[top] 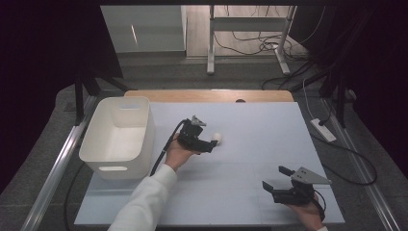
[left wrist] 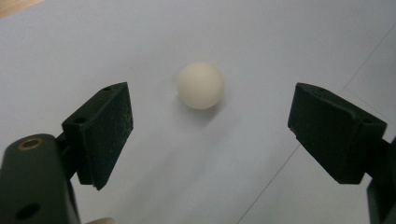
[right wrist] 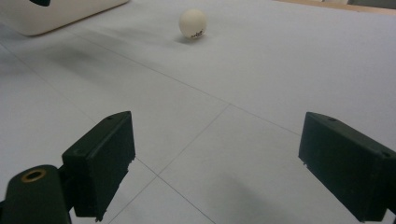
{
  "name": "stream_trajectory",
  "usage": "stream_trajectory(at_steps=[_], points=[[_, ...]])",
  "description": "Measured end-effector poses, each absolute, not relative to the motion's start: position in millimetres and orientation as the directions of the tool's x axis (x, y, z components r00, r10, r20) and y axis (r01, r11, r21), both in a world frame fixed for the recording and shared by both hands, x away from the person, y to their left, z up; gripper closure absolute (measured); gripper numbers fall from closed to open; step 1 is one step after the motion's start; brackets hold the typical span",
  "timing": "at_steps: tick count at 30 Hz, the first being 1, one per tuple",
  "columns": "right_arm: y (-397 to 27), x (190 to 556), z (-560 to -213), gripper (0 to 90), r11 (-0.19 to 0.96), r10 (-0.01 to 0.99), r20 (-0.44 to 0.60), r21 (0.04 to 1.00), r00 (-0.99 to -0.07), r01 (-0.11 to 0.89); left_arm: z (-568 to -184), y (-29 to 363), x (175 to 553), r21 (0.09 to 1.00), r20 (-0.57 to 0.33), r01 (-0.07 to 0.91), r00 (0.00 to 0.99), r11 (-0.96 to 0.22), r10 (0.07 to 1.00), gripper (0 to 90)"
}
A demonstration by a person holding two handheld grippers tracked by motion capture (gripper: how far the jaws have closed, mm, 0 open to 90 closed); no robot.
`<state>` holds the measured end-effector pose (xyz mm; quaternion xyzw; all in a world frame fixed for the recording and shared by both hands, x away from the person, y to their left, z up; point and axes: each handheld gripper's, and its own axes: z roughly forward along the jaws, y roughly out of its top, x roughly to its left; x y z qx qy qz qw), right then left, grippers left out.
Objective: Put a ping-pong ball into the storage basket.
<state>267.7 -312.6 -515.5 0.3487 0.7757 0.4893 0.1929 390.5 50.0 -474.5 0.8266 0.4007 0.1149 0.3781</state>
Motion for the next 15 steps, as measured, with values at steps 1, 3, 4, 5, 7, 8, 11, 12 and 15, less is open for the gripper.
stream_trajectory(at_steps=[1,3,4,5,7,8,11,12,15], points=[[-312.6,267.7,-515.5,10.6,0.278,0.73,0.042,0.894,-0.683,0.352,-474.6,49.7,391.1,0.716,-0.111,0.576,0.653,-0.395,0.749,14.8],[-312.6,267.5,-515.5,10.6,0.279,0.729,0.041,0.894,-0.683,0.351,-475.8,48.6,391.8,0.717,-0.111,0.576,0.65,-0.393,0.752,14.8],[-312.5,267.5,-515.6,10.6,0.279,0.729,0.041,0.894,-0.684,0.351,-476.8,48.1,392.5,0.712,-0.108,0.577,0.653,-0.4,0.75,14.8],[-312.5,267.5,-515.6,10.6,0.279,0.729,0.041,0.894,-0.684,0.351,-476.8,48.1,392.5,0.712,-0.108,0.577,0.653,-0.4,0.75,14.8],[-312.5,267.5,-515.7,10.6,0.28,0.727,0.041,0.893,-0.685,0.351,-479.7,45.2,393.7,0.711,-0.112,0.581,0.651,-0.397,0.751,14.8],[-312.5,267.4,-515.7,10.6,0.28,0.727,0.041,0.894,-0.685,0.35,-479.8,44.7,394.1,0.711,-0.112,0.58,0.651,-0.398,0.751,14.8],[-312.5,267.3,-515.7,10.6,0.278,0.726,0.042,0.895,-0.687,0.349,-479.5,43.0,395.3,0.711,-0.108,0.577,0.655,-0.402,0.748,14.8],[-312.5,267.3,-515.7,10.6,0.278,0.726,0.043,0.895,-0.687,0.35,-479.1,42.0,396.2,0.71,-0.107,0.577,0.654,-0.403,0.749,14.8],[-312.7,267.4,-515.7,10.6,0.278,0.726,0.043,0.895,-0.687,0.35,-478.4,38.5,399.1,0.714,-0.107,0.574,0.655,-0.401,0.748,14.9]])
